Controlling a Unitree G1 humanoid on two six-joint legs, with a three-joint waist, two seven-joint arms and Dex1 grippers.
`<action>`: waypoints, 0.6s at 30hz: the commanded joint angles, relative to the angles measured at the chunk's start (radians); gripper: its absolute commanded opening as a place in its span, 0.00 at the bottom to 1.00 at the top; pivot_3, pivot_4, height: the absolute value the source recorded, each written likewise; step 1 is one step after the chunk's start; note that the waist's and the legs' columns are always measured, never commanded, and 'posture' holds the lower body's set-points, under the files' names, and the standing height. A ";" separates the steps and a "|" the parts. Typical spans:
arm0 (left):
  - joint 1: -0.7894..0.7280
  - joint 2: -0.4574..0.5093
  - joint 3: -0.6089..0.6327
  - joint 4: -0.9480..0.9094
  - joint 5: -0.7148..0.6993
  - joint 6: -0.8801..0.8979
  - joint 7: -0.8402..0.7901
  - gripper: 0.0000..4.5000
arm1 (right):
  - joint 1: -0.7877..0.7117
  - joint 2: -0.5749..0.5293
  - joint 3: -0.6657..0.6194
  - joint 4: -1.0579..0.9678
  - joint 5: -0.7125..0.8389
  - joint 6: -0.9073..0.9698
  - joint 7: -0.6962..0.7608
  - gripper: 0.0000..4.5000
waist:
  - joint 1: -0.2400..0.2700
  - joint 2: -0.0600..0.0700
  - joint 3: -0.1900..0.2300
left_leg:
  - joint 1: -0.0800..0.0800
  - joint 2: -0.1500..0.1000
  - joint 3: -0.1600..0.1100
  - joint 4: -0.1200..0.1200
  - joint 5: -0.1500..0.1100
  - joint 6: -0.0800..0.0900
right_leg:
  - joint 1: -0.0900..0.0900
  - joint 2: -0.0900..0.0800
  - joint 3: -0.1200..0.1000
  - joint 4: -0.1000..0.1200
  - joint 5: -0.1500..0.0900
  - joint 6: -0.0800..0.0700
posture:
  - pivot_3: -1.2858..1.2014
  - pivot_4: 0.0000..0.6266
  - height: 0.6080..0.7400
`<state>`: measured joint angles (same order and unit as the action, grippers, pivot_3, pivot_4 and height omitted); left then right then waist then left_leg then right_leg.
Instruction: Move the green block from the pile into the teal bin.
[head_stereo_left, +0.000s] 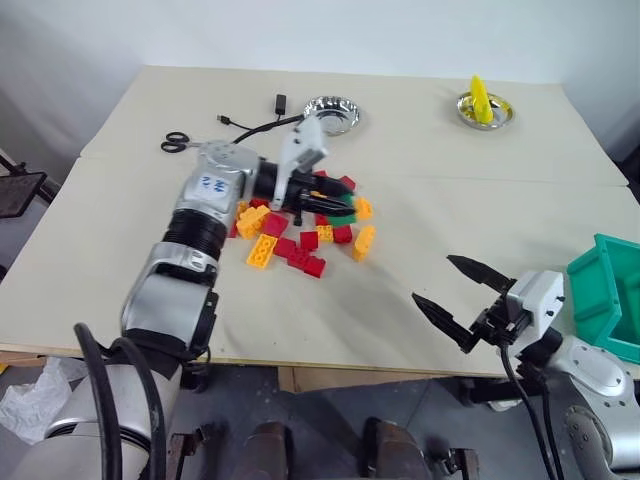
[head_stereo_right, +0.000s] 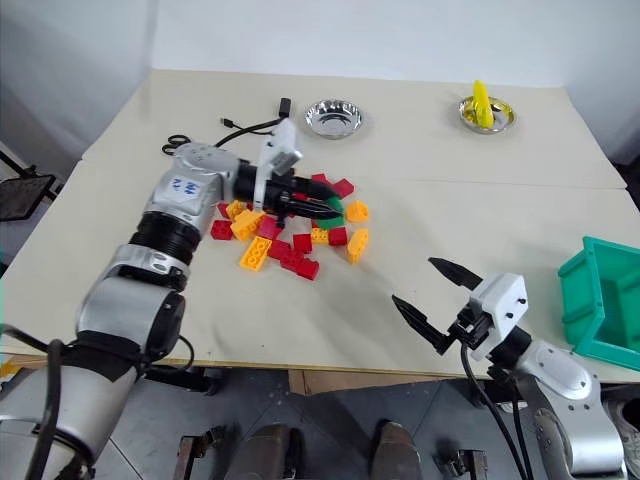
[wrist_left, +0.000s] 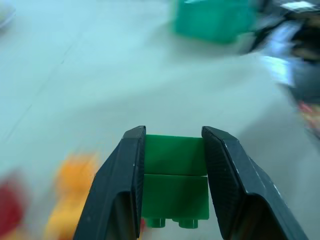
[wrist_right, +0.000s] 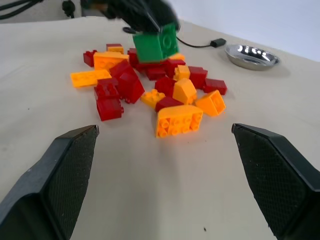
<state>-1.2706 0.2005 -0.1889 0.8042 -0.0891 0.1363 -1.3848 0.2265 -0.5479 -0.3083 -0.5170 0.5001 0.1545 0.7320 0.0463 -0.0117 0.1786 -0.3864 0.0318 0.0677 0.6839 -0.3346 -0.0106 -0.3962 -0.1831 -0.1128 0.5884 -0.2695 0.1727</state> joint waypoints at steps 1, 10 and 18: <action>0.023 -0.112 -0.058 0.008 0.022 -0.086 0.018 0.31 | 0.073 -0.004 -0.106 -0.067 0.020 -0.023 -0.016 1.00 | 0.001 0.001 0.000 | 0.000 0.000 0.000 0.000 0.000 0.000 | 0.000 0.000 0.000 -0.001 0.000 0.000 | 0.52 0.24 1.00; 0.075 -0.353 -0.102 0.267 0.130 -0.388 0.282 0.47 | 0.341 0.083 -0.303 -0.149 0.019 -0.033 -0.079 1.00 | -0.004 0.001 0.000 | -0.001 0.000 0.000 0.000 -0.001 0.001 | 0.000 0.000 0.000 -0.003 0.000 0.000 | 0.52 0.24 1.00; 0.091 -0.271 0.041 0.215 0.003 -0.337 0.168 0.85 | 0.360 0.035 -0.291 -0.175 0.057 0.113 -0.112 1.00 | -0.002 0.003 -0.001 | -0.001 0.000 0.000 0.000 -0.001 0.002 | 0.000 0.000 0.000 -0.003 0.000 0.000 | 0.52 0.24 1.00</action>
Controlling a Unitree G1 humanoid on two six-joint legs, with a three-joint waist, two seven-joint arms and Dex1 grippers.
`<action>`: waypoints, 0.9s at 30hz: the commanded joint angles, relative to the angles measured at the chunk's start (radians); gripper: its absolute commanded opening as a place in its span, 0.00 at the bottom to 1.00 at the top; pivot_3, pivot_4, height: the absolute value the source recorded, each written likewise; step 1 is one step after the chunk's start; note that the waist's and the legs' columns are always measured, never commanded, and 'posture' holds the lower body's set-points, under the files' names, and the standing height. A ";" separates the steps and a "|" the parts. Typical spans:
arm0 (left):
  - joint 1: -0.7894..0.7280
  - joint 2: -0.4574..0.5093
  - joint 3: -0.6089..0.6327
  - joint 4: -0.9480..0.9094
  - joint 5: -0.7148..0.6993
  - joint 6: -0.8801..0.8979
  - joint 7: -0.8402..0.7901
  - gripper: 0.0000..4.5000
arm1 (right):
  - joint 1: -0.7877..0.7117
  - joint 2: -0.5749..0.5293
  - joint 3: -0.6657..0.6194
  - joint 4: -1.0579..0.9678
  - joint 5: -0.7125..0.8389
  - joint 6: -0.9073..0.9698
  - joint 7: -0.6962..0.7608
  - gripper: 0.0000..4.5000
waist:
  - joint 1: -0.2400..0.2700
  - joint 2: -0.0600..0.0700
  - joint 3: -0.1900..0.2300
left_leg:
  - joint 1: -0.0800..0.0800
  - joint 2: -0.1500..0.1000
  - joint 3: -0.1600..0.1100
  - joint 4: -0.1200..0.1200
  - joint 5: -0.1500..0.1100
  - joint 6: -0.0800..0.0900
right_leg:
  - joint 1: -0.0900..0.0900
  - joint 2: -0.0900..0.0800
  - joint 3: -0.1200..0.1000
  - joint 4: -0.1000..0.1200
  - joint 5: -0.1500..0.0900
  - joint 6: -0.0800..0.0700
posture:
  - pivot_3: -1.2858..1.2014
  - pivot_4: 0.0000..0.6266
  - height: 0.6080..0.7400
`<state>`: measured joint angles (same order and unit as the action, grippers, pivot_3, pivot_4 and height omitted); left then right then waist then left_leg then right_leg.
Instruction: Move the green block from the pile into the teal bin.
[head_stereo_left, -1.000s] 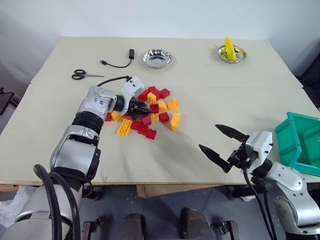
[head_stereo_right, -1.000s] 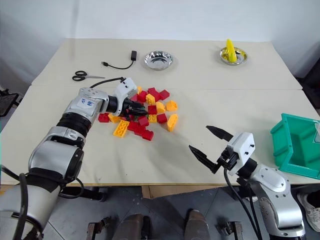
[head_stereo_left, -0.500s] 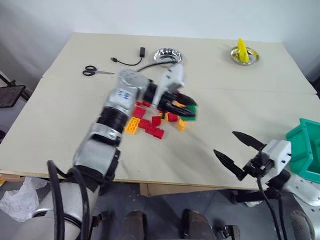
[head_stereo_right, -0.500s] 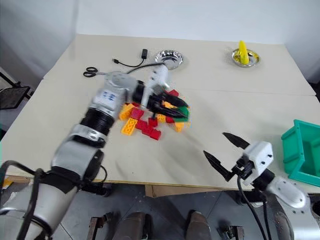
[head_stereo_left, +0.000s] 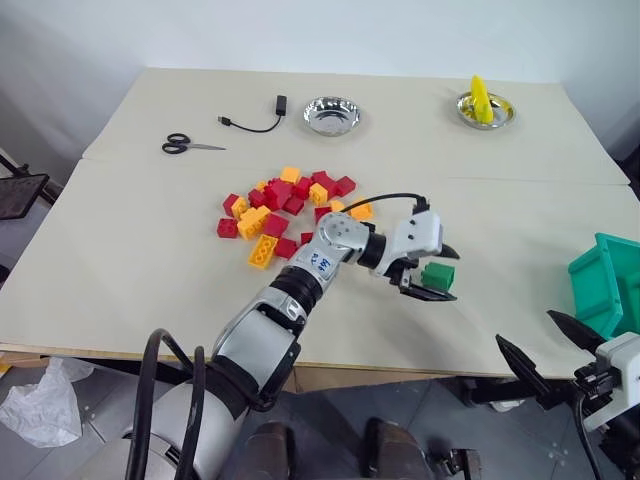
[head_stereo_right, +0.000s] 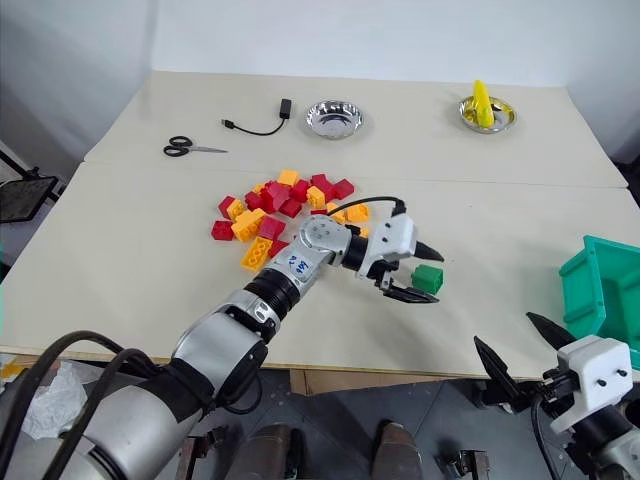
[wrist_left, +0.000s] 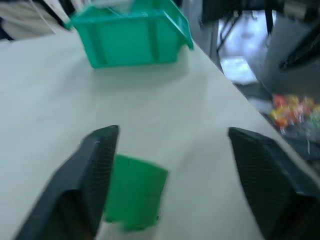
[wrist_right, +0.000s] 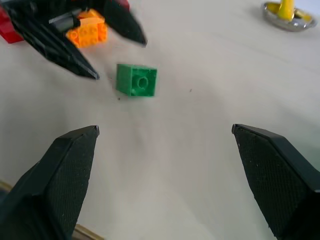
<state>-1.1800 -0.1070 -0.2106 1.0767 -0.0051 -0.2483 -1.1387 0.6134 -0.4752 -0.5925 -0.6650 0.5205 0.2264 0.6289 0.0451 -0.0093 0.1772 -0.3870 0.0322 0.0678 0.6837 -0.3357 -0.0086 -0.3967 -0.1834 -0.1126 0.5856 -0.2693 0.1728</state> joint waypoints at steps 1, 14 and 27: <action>0.016 0.068 0.079 -0.078 -0.100 0.066 -0.114 0.85 | -0.053 -0.057 -0.005 -0.021 0.059 0.060 0.001 1.00 | -0.005 0.000 0.000 | 0.000 0.000 0.000 0.000 0.000 0.000 | 0.000 0.000 0.000 0.000 0.000 0.000 | 0.52 0.24 1.00; 0.374 0.511 0.241 -0.497 -0.275 0.095 -0.300 1.00 | -0.592 -0.379 0.353 0.281 -0.040 0.200 0.173 1.00 | -0.019 0.002 -0.001 | 0.001 0.000 -0.001 0.002 0.000 -0.001 | 0.000 0.000 0.000 0.004 0.000 -0.001 | 0.52 0.24 1.00; 0.686 0.686 0.242 -0.954 -0.385 0.354 -0.264 1.00 | -0.942 -0.373 0.632 0.686 -0.188 0.147 0.414 0.96 | -0.022 0.001 0.000 | 0.000 0.000 -0.002 0.003 0.000 -0.001 | 0.001 -0.001 -0.001 0.004 0.000 0.000 | 0.52 0.24 1.00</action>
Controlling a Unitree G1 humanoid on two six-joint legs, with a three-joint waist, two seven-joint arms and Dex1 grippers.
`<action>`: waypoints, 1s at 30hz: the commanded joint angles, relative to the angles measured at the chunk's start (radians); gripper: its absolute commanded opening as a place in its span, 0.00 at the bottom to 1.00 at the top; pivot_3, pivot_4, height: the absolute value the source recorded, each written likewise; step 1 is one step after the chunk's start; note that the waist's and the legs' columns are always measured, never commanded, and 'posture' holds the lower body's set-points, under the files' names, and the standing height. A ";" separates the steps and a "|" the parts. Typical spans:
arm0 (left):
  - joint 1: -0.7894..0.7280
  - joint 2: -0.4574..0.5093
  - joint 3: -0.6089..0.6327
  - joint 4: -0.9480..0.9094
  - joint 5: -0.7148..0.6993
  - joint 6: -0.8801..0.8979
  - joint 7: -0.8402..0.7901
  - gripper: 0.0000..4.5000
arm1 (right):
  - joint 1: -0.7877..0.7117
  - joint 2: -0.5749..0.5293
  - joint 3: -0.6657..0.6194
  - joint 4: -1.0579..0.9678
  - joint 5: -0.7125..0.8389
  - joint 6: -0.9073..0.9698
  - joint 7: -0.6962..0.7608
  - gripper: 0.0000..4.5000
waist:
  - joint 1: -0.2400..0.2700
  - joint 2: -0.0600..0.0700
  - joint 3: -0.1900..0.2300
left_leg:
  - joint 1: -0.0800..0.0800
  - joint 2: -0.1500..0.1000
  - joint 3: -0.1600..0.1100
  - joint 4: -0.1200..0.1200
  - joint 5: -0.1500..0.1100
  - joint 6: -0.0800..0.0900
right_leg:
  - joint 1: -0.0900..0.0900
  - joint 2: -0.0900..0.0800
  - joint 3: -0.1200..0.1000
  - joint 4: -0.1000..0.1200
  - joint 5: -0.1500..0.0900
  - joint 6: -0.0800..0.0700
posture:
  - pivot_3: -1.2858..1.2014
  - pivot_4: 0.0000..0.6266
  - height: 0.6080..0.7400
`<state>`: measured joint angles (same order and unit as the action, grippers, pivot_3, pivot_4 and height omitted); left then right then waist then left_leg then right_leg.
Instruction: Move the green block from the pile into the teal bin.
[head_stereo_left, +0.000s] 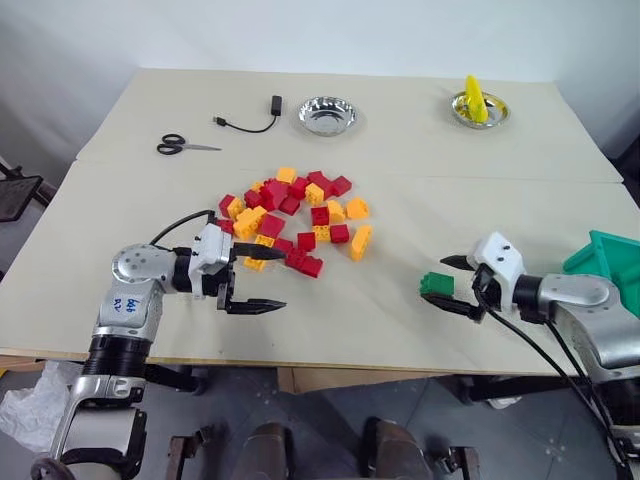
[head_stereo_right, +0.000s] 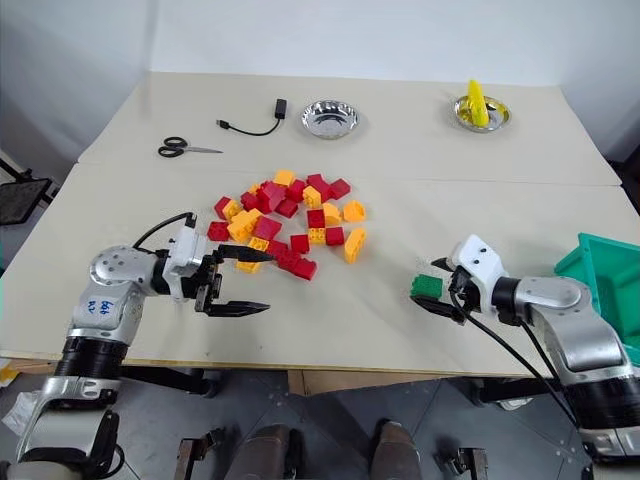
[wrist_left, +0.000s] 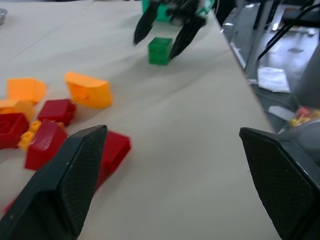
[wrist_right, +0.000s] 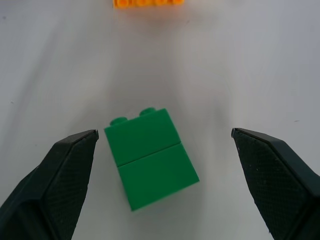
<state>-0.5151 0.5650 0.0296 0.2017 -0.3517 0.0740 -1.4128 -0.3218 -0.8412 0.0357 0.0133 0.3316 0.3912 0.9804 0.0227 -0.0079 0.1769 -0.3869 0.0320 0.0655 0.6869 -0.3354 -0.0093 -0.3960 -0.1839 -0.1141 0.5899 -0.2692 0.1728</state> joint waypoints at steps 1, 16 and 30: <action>0.028 0.016 0.000 -0.089 -0.041 0.038 0.014 1.00 | -0.004 -0.011 0.004 0.008 0.003 -0.018 0.076 0.91 | 0.001 0.000 0.000 | 0.000 0.000 0.000 0.000 0.000 0.000 | 0.000 0.000 0.000 0.000 0.000 0.000 | 0.52 0.24 1.00; -0.068 -0.281 -0.072 -0.078 -0.070 0.084 0.251 1.00 | 0.285 0.042 -0.405 -0.303 0.142 -0.057 -0.081 0.33 | 0.016 0.000 0.000 | 0.000 0.000 0.000 0.003 0.000 0.000 | 0.002 0.000 0.000 0.000 0.001 0.001 | 0.52 0.24 1.00; -0.120 -0.420 -0.191 -0.015 -0.036 0.072 0.288 1.00 | 0.500 0.000 -0.951 -0.206 0.012 0.004 -0.394 0.33 | 0.018 0.002 -0.001 | 0.000 0.000 0.000 0.004 0.000 0.001 | 0.003 0.000 0.001 -0.001 0.001 0.001 | 0.52 0.24 1.00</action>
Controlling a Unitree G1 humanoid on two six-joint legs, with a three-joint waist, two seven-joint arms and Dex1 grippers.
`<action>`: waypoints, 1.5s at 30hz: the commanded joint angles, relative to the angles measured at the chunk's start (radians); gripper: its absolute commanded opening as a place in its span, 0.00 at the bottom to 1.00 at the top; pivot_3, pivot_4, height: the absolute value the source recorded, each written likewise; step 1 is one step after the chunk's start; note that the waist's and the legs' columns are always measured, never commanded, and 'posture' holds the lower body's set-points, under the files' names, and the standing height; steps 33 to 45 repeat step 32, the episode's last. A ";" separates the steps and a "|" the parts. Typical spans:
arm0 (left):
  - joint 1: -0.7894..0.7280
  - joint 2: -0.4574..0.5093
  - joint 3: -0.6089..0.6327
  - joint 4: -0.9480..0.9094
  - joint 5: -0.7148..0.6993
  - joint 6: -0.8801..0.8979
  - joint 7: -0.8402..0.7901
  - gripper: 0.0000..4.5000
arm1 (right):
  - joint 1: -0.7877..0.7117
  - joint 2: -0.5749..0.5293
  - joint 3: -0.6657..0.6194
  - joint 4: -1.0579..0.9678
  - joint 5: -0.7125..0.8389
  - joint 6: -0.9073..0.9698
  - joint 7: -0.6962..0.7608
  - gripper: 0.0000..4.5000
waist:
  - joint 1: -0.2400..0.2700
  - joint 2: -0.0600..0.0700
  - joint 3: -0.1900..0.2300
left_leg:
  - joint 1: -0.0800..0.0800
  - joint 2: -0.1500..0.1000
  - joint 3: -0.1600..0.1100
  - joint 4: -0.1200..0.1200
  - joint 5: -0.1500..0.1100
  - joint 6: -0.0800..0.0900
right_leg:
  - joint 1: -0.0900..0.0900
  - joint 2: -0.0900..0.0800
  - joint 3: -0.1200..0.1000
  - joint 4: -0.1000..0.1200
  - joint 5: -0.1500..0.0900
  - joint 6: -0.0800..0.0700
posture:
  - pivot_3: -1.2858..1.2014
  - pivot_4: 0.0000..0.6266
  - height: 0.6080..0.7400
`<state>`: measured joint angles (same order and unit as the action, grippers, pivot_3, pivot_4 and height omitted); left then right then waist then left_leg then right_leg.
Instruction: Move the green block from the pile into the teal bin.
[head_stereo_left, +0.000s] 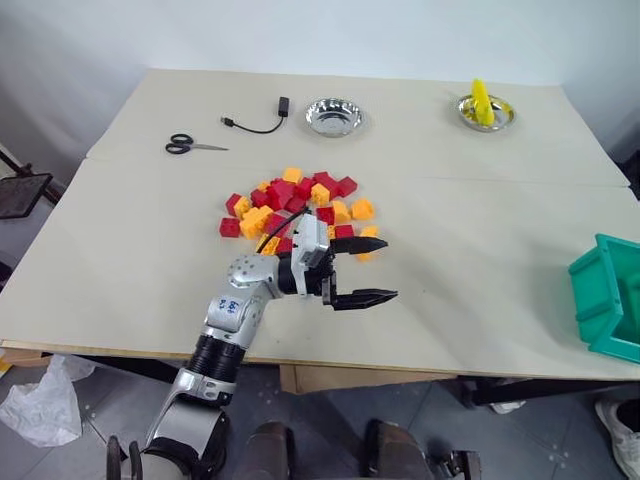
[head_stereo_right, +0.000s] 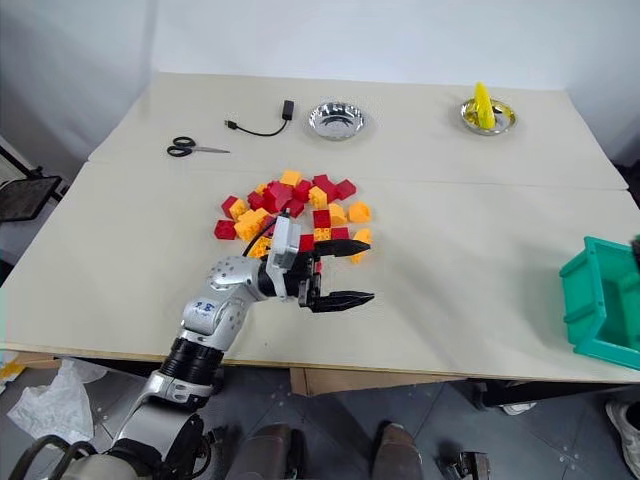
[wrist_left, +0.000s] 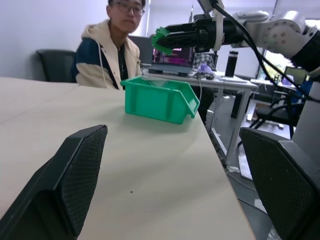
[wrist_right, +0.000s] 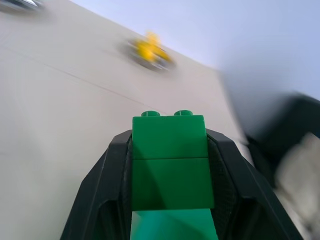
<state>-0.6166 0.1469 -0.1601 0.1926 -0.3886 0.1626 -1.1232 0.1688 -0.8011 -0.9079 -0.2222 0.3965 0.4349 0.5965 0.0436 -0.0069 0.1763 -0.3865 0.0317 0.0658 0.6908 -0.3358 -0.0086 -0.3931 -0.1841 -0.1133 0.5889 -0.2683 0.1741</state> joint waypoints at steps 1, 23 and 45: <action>-0.025 0.005 0.004 0.005 0.002 -0.022 -0.004 1.00 | 0.006 -0.046 0.009 0.060 -0.074 -0.043 -0.022 0.33 | -0.006 0.003 -0.002 | 0.000 0.000 0.000 0.000 0.000 0.000 | 0.000 0.000 0.000 0.000 0.000 0.000 | 0.52 0.24 1.00; 0.153 0.352 0.189 -0.052 0.027 -0.158 0.007 1.00 | 0.007 0.026 0.353 -0.180 0.185 -0.166 0.385 0.99 | -0.022 0.004 -0.002 | 0.001 0.001 0.000 -0.001 0.000 0.000 | 0.000 0.000 0.000 0.000 0.000 0.000 | 0.52 0.24 1.00; 0.480 0.471 0.377 -0.155 0.030 -0.171 0.142 1.00 | -0.074 0.129 0.618 -0.083 0.067 -0.313 0.385 0.99 | -0.020 0.004 -0.002 | 0.001 0.001 0.000 -0.001 0.000 -0.001 | 0.000 0.000 0.000 0.001 0.000 0.000 | 0.52 0.24 1.00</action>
